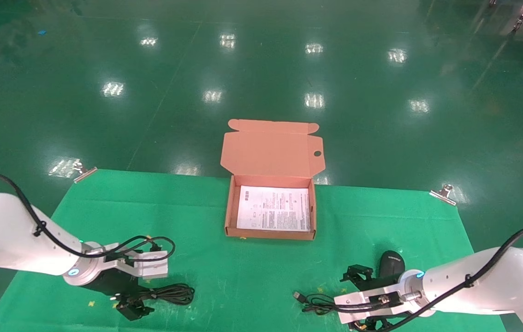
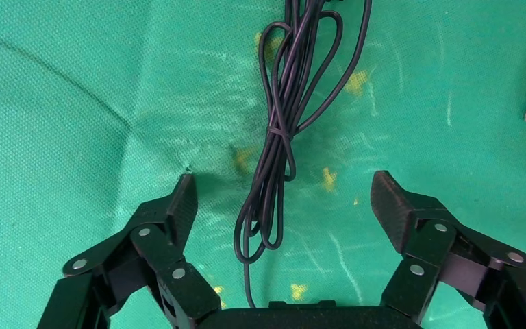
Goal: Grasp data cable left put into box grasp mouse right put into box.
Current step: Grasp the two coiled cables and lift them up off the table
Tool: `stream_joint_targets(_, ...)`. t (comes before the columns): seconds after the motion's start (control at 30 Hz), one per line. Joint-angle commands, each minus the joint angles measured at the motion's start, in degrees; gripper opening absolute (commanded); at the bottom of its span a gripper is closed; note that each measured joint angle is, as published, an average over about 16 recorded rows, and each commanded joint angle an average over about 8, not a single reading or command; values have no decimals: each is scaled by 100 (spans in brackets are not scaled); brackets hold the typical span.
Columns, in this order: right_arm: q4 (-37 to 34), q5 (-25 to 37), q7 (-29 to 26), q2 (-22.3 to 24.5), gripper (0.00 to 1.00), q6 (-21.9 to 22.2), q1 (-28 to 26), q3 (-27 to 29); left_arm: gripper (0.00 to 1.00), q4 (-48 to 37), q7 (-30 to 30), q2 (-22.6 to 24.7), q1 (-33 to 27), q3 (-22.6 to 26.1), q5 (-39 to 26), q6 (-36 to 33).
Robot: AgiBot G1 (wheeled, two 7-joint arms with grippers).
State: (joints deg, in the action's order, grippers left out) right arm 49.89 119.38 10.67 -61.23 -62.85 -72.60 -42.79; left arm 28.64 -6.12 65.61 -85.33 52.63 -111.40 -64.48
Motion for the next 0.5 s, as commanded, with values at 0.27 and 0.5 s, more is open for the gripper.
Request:
stream_joint_targets(0.27, 41, -8, -7, 18, 0, -18, 3, 1, 0, 47, -21, -16, -1, -3, 9, -29)
stream_joint_targets(0.5, 55, -12, -9, 24, 0, -25, 5, 4, 0, 64, -27, -21, 0, -3, 12, -40)
